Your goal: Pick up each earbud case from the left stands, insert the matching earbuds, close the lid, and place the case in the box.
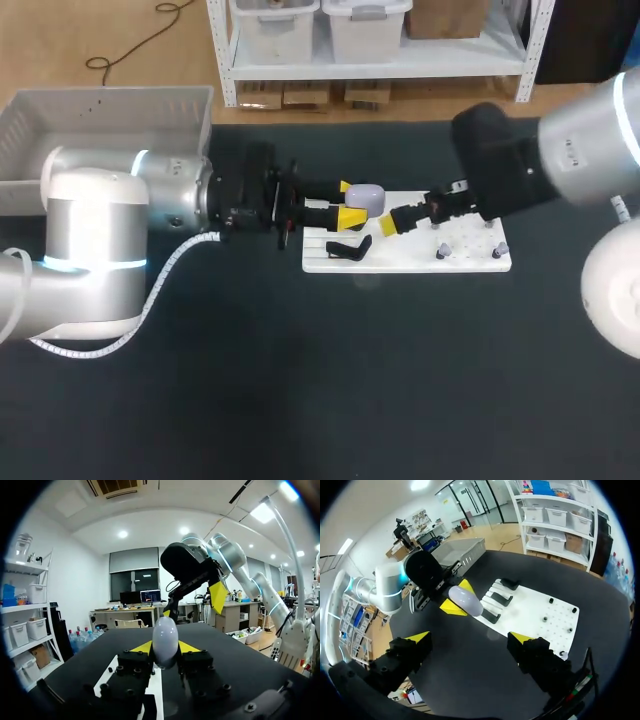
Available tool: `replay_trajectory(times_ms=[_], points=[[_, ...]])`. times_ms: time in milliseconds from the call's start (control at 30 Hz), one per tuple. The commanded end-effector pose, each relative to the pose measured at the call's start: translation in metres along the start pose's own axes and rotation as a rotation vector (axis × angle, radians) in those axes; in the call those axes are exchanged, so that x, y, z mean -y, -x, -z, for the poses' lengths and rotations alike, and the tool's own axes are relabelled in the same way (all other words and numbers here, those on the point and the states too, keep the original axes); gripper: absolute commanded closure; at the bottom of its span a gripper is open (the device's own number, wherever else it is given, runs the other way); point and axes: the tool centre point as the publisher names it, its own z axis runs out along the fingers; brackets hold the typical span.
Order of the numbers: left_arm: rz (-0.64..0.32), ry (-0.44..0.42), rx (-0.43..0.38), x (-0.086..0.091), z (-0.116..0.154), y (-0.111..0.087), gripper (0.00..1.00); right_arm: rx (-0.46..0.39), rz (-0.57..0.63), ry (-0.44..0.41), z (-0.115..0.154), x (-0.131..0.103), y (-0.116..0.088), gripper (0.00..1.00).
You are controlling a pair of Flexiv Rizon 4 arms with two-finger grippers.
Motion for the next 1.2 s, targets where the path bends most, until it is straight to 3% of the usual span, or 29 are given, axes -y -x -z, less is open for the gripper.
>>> replay_trajectory(times_ms=[33,533,1200], points=[[-0.001,0.001,0.001,0.000,0.000,-0.001,1.00,-0.019,-0.006,0.009,-0.013,0.006,0.008,0.00],[-0.001,0.001,0.001,0.000,0.000,-0.001,1.00,-0.037,-0.019,-0.002,-0.031,0.015,0.020,0.00],[-0.001,0.001,0.001,0.000,0.000,-0.001,1.00,-0.003,-0.046,-0.020,-0.034,0.022,0.025,0.00]])
